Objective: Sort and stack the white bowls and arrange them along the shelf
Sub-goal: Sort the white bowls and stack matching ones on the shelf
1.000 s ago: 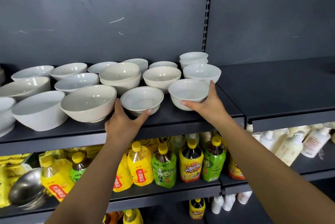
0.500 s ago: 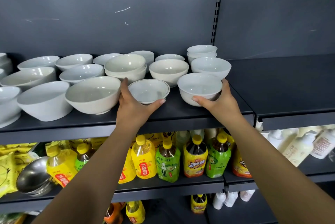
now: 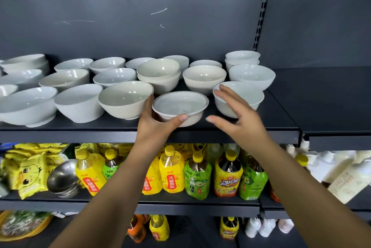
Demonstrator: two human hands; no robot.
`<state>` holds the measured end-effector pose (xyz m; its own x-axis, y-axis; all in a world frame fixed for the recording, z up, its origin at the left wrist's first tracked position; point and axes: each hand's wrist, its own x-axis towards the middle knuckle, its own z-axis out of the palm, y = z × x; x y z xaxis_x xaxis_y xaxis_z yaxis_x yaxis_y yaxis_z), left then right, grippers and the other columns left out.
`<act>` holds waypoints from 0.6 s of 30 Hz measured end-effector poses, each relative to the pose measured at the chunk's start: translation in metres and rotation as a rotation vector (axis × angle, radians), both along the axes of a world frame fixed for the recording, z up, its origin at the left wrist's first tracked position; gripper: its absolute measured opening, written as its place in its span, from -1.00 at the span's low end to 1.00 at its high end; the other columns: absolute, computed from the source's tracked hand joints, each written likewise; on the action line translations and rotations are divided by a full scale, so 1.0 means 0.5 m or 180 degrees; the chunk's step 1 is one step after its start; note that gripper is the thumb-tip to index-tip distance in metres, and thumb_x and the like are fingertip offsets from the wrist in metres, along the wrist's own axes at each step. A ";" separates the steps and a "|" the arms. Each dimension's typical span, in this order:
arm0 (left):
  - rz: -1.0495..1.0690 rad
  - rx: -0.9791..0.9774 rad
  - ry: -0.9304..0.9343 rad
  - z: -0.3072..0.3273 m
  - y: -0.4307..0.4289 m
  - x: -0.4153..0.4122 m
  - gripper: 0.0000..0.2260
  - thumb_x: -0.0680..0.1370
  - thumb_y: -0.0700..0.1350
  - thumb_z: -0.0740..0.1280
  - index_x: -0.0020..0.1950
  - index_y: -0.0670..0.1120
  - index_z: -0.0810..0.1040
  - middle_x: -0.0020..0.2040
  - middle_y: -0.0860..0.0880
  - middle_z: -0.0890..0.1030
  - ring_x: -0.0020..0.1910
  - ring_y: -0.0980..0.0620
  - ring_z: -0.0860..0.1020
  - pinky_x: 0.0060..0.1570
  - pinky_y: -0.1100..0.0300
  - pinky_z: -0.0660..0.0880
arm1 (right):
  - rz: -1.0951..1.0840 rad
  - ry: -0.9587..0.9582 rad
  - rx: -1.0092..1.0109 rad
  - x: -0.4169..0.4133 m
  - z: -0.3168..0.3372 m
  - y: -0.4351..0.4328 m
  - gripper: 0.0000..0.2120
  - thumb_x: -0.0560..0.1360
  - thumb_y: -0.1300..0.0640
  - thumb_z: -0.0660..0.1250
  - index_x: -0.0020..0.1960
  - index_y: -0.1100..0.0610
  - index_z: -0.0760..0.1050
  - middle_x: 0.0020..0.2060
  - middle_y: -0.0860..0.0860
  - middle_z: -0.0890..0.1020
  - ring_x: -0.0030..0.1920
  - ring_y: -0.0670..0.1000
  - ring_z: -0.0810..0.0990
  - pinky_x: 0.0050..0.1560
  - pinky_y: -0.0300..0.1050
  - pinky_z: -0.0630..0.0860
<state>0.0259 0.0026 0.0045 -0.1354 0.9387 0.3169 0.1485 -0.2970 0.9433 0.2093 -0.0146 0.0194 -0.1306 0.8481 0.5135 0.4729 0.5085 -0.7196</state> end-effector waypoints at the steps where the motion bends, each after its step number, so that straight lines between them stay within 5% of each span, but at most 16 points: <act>1: -0.0129 -0.0001 -0.0151 0.005 -0.006 -0.001 -0.46 0.32 -0.24 0.51 0.16 0.09 0.37 0.03 0.24 0.48 -0.09 0.45 0.50 -0.10 0.55 0.40 | 0.0233 -0.0004 -0.0139 -0.009 0.001 0.004 -0.53 0.37 0.09 0.43 0.20 -0.18 0.35 0.28 -0.25 0.26 0.27 -0.39 0.19 0.28 -0.55 0.13; 3: -0.0346 0.0038 -0.0373 0.013 -0.016 -0.009 -0.47 0.17 -0.15 0.57 0.00 0.13 0.40 -0.02 0.22 0.53 -0.11 0.44 0.54 -0.13 0.49 0.45 | 0.0576 0.0225 -0.0434 -0.026 0.007 0.009 -0.63 0.34 0.06 0.41 0.07 -0.24 0.41 0.26 -0.26 0.31 0.30 -0.32 0.28 0.34 -0.34 0.23; 6: -0.0492 0.0035 -0.0737 0.029 -0.031 -0.028 -0.22 -0.05 0.15 0.60 0.10 0.05 0.44 0.02 0.10 0.61 0.05 0.18 0.58 0.04 0.28 0.50 | 0.1025 0.0870 -0.0772 -0.049 0.030 0.014 -0.67 0.31 0.18 0.41 -0.01 -0.13 0.47 0.16 -0.22 0.43 0.12 -0.40 0.45 0.12 -0.42 0.40; 11: -0.0361 0.0249 -0.0798 0.054 -0.068 -0.074 -0.31 0.06 0.24 0.57 0.08 -0.04 0.52 -0.03 0.05 0.67 0.06 0.05 0.59 0.03 0.18 0.52 | 0.1607 0.1256 -0.0969 -0.101 0.056 0.037 -0.56 0.32 0.31 0.40 0.02 -0.14 0.40 -0.06 -0.28 0.57 -0.06 -0.38 0.56 -0.11 -0.48 0.46; 15: 0.0100 0.0267 -0.0786 0.073 -0.100 -0.131 -0.26 0.09 0.23 0.57 0.14 -0.10 0.50 0.04 -0.02 0.65 0.12 -0.03 0.56 0.12 0.10 0.48 | 0.2057 0.1389 -0.1124 -0.175 0.070 0.044 -0.52 0.33 0.40 0.35 0.14 0.01 0.40 -0.04 -0.23 0.60 -0.07 -0.36 0.57 -0.13 -0.48 0.46; 18: 0.0415 0.0304 -0.0723 0.078 -0.122 -0.189 -0.24 0.08 0.24 0.57 0.14 -0.13 0.50 0.04 -0.06 0.65 0.10 -0.07 0.57 0.14 0.00 0.46 | 0.2338 0.1362 -0.1147 -0.243 0.076 0.042 -0.55 0.26 0.35 0.48 0.02 -0.02 0.43 -0.18 -0.32 0.66 -0.09 -0.37 0.58 -0.15 -0.49 0.45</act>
<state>-0.0686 -0.0584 0.0436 -0.3308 0.8761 0.3507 -0.0209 -0.3784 0.9254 0.0880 0.0063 0.0575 -0.5592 0.7453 0.3631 -0.2227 0.2869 -0.9317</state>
